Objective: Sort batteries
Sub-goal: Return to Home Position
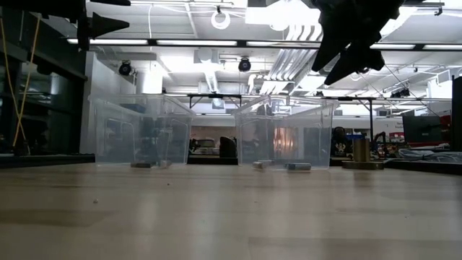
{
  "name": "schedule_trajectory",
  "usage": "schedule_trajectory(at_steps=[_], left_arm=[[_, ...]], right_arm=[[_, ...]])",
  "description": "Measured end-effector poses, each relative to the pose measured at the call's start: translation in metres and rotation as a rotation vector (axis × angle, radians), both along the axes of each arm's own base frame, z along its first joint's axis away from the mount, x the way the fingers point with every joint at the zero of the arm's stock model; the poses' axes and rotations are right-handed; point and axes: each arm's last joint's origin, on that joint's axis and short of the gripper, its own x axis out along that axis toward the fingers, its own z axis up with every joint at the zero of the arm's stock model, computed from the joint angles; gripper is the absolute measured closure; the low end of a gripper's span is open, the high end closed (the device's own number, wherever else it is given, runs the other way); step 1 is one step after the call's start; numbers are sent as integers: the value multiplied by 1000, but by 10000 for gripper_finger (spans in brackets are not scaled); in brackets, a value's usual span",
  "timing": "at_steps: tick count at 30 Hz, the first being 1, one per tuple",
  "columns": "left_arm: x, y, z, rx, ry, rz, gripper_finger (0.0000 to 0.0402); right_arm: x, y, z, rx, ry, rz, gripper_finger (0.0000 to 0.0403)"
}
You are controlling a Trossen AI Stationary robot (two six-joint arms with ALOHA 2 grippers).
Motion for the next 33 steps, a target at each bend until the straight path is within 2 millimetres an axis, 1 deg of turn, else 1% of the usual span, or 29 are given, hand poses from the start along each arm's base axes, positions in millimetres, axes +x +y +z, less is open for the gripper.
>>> schedule_trajectory(at_steps=[5,21,24,30,31,33], left_arm=[[0,0,0,0,3,-6,174],[1,-1,-3,-6,30,-40,174],[1,-3,-3,-24,21,-81,174],[4,-13,-2,-35,1,-203,174],[4,-15,-3,-23,-20,-211,174],[5,-18,-10,-4,-83,-224,174]], right_arm=[[0,0,0,3,1,6,181],[-1,12,0,8,0,52,181],[-1,12,0,9,-1,52,181],[-6,11,4,11,-15,47,181],[-7,10,6,9,-23,44,181],[-10,9,9,-5,-42,31,181]])
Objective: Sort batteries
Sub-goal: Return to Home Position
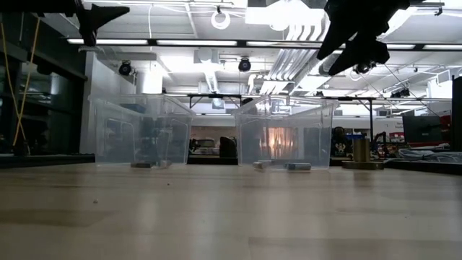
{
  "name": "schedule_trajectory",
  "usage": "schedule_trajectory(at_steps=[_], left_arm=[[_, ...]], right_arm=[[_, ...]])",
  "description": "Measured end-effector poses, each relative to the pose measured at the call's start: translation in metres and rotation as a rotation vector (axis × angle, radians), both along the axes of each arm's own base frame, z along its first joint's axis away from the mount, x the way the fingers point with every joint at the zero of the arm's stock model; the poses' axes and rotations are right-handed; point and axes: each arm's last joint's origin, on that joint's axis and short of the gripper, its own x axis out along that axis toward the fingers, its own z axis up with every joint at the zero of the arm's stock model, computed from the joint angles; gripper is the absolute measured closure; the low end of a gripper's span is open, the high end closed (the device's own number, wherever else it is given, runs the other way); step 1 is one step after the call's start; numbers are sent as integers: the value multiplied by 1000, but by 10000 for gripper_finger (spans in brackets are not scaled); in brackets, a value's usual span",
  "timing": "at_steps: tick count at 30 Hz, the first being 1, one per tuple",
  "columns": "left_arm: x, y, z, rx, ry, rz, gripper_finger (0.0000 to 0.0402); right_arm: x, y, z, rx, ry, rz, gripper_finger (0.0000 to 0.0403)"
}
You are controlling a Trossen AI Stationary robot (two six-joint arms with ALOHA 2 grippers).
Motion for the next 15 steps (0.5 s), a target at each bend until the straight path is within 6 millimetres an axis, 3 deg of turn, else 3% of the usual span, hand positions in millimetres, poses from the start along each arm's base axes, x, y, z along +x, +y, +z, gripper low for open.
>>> schedule_trajectory(at_steps=[7,15], left_arm=[[2,-5,-56,-56,-199,53,174],[-6,-3,-69,26,-179,129,174]], right_arm=[[-8,-2,9,13,-59,-45,181],[-16,-4,17,22,-111,-88,181]])
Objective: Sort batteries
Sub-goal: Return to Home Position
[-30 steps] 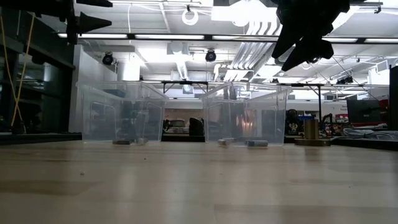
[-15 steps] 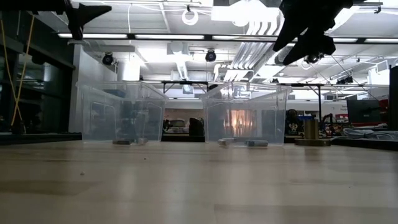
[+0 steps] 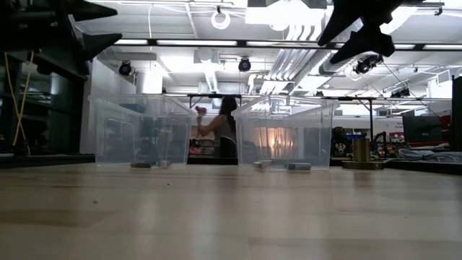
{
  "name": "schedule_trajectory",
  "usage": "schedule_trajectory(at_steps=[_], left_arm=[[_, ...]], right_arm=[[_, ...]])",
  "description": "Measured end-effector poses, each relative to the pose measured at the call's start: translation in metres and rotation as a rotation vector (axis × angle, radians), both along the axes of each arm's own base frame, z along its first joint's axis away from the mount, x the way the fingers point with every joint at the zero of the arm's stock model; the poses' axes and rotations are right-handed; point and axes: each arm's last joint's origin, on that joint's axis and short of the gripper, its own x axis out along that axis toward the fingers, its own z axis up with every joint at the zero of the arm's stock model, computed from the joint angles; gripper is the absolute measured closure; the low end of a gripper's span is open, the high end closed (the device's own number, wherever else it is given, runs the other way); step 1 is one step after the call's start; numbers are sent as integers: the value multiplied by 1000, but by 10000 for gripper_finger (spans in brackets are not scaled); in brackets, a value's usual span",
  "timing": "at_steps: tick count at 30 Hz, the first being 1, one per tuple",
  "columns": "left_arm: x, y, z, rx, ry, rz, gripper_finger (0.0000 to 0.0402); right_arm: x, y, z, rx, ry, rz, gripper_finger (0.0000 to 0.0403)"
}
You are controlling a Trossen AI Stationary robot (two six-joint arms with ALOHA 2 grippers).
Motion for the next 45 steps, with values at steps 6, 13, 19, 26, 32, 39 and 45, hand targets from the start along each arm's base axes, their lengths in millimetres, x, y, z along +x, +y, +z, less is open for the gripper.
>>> schedule_trajectory(at_steps=[6,13,19,26,32,39,45], left_arm=[[-5,2,-17,-22,150,33,174],[0,0,-37,-126,239,-50,174],[0,-1,-37,-111,241,-66,195],[0,0,-37,-127,244,-56,229],[0,0,-37,-126,244,-56,231],[0,0,-37,-126,244,-56,231],[0,0,-38,-126,245,-56,231]], right_arm=[[-4,-2,4,-19,-26,-32,181],[-8,2,6,14,-47,-39,181],[-12,5,9,-20,-51,-22,181],[-23,3,15,-145,-22,99,181],[-61,-4,15,-248,-75,128,181],[-82,-7,-32,-199,-608,133,181],[-78,-17,-78,-247,-826,78,181]])
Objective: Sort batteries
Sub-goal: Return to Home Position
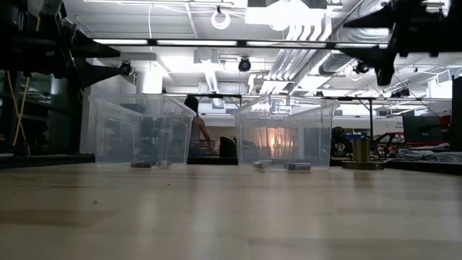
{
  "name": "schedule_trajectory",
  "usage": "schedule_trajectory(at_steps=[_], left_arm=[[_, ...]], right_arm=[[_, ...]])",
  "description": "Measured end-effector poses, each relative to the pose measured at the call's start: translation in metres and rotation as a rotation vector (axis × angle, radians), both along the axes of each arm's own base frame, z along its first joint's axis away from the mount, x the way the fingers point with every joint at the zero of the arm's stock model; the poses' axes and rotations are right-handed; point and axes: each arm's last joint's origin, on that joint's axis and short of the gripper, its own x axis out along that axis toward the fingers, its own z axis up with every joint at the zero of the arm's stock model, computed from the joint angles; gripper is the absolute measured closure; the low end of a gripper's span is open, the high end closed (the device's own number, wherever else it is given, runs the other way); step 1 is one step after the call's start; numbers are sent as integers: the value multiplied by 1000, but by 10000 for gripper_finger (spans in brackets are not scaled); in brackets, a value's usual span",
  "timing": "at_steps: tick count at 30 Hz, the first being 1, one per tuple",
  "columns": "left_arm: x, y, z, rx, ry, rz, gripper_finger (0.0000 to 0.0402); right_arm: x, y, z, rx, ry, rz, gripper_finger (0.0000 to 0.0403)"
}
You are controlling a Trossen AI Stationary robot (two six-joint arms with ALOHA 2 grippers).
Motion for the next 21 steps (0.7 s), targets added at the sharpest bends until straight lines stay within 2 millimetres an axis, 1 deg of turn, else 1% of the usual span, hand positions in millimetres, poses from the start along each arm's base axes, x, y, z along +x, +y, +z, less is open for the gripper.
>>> schedule_trajectory(at_steps=[2,4,10,12,17,21], left_arm=[[0,0,0,0,0,0,231],[0,0,0,0,0,0,231],[0,0,0,0,0,0,231],[0,0,0,0,0,0,231],[0,0,0,0,0,-1,231],[0,0,0,0,0,-1,231]], right_arm=[[-1,-5,-14,30,-23,-7,181],[-2,-9,-23,44,-32,12,181],[-2,-26,-30,-3,32,32,181],[-3,-30,-31,-4,51,75,181],[-5,-27,-40,30,137,200,181],[-6,-21,-40,29,138,217,181]])
